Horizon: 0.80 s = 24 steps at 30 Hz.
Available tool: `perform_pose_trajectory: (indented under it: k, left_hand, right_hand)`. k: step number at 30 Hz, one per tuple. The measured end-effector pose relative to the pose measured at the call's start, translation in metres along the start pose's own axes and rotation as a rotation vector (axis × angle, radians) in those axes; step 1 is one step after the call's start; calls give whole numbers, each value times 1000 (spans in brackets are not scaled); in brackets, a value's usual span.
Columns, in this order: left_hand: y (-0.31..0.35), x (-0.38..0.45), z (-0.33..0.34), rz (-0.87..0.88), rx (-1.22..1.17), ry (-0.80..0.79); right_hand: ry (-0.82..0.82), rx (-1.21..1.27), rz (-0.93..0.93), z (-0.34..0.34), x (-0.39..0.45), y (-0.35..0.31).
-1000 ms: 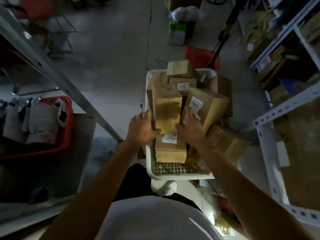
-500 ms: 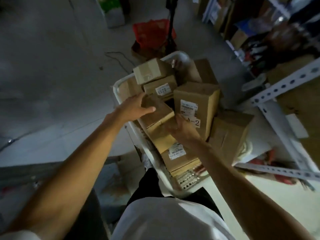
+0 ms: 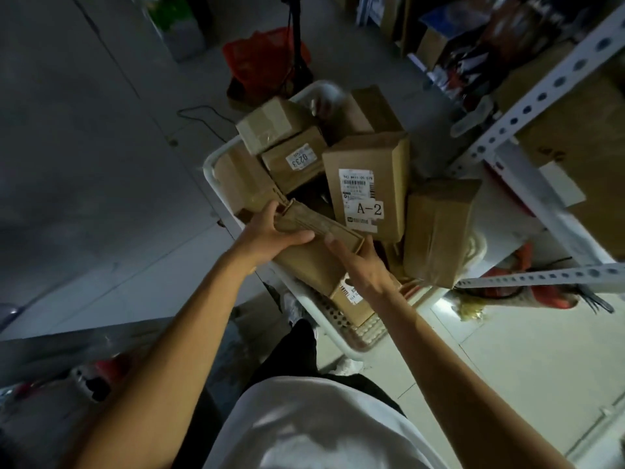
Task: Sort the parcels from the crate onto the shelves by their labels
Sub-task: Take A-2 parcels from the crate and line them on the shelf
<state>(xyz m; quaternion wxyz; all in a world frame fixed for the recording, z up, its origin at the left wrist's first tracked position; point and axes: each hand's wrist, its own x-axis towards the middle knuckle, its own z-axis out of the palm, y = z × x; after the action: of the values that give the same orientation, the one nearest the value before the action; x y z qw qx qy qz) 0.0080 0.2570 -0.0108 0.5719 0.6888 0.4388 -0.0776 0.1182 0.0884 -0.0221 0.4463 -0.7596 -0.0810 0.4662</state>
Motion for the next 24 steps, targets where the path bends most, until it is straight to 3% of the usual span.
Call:
perform_pose_trajectory:
  k: [6, 11, 18, 24]
  left_hand:
    - [-6, -37, 39, -36, 11, -22]
    - [-22, -74, 64, -42, -110, -80]
    - [-42, -119, 113, 64, -251, 34]
    - [-54, -140, 154, 73, -290, 132]
  right_hand:
    - [-74, 155, 150, -19, -29, 38]
    - [-120, 0, -36, -36, -55, 65]
    - [-75, 56, -121, -57, -96, 84]
    - [-114, -167, -216, -86, -90, 79]
